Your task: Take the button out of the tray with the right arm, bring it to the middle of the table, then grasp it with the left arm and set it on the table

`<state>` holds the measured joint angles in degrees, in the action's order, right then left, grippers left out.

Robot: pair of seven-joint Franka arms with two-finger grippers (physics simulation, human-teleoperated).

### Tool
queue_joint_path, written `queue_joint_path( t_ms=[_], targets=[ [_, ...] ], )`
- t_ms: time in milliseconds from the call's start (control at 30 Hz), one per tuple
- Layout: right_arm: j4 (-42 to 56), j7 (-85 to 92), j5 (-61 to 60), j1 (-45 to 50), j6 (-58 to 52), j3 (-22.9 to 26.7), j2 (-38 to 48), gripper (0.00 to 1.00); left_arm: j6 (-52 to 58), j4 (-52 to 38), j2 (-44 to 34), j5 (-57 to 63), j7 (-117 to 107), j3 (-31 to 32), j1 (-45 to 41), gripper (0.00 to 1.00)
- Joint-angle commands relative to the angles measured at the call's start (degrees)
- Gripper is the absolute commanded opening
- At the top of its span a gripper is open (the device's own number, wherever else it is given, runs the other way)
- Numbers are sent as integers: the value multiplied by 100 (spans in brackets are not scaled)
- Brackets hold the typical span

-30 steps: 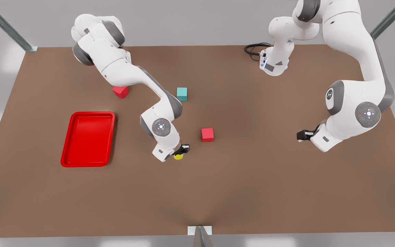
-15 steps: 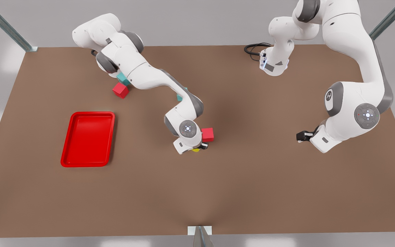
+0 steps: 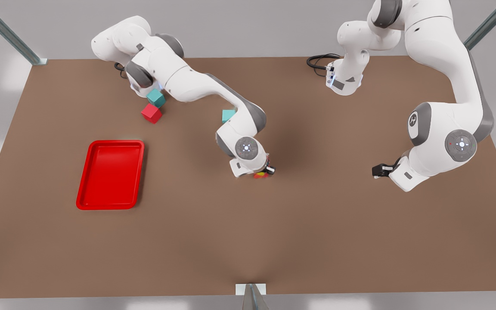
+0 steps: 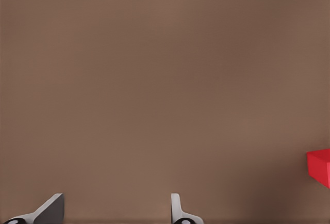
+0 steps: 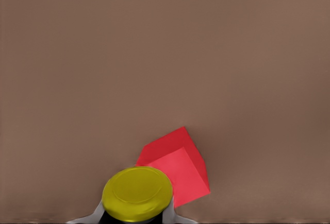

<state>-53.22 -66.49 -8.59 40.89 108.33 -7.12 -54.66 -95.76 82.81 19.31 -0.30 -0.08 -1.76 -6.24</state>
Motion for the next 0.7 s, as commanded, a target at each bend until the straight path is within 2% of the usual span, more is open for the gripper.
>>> queue_joint_path(
  t_ms=[0,167,233,367,533,667],
  targets=[
    [5,-1279,-99,165,-242,0,78,43,-4,-1,-7,4,-10,0,0,100],
    [339,-1824,-82,587,539,17,-123,43,5,-1,-7,4,-10,0,0,100],
    [524,-1806,-64,798,1049,413,-405,44,-4,-1,2,4,-10,0,0,100],
    [682,-848,-55,798,1665,510,-809,44,-13,-1,11,4,-10,0,0,100],
    [699,-646,-64,912,1876,501,-827,44,-13,-1,20,4,-10,0,0,100],
    [699,224,-47,1044,2043,527,-1011,44,-13,-10,20,4,-10,0,0,100]
  ],
)
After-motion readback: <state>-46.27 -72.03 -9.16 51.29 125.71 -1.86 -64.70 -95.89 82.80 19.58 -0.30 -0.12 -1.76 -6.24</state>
